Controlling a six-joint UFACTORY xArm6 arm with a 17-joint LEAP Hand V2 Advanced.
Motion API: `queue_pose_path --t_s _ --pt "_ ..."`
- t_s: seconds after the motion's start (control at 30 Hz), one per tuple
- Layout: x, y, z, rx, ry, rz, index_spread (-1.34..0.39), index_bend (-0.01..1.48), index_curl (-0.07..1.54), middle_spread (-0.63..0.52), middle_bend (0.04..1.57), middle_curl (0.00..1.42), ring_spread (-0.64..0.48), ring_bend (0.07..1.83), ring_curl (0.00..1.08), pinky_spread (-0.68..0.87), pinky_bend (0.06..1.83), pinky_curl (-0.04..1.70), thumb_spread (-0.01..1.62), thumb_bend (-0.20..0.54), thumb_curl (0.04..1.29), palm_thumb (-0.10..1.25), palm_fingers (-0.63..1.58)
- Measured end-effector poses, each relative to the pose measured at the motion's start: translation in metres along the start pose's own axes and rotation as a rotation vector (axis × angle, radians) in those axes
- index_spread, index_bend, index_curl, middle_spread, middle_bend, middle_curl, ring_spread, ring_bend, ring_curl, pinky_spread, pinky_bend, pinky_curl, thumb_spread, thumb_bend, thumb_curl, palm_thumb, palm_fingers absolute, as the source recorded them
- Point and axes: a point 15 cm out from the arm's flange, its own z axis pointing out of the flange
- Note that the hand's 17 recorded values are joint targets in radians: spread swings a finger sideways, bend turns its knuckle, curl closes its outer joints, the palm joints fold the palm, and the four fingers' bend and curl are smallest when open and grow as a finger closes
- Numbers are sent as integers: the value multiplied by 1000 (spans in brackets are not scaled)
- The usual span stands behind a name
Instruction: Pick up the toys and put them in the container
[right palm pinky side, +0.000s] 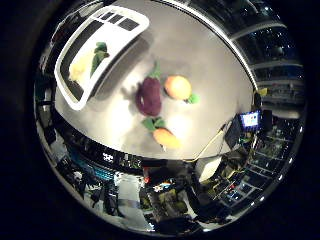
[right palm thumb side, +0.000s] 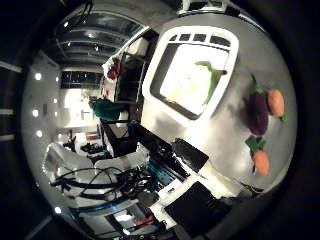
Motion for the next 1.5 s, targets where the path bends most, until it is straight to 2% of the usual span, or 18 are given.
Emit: queue_pose_path --t_s 0.33,0.57,0.8,1.2,1.5 --pt "123 73 14 -3 53 184 -247 161 273 14 294 332 40 455 236 365 394 309 1026 -24 332 656 228" --pt "163 107 47 -19 62 250 -235 160 279 -2 287 334 35 445 231 351 382 295 1026 -24 331 657 245" --pt "169 138 97 -58 64 270 -236 159 281 -2 290 339 35 441 230 350 377 288 1026 -24 331 657 253" --pt "181 146 154 -101 47 286 -236 154 276 -17 296 347 8 465 234 334 384 283 1025 -23 330 659 264" --pt "185 148 181 -128 32 291 -234 157 274 -55 344 363 -54 519 246 279 368 270 1007 -23 338 694 322"
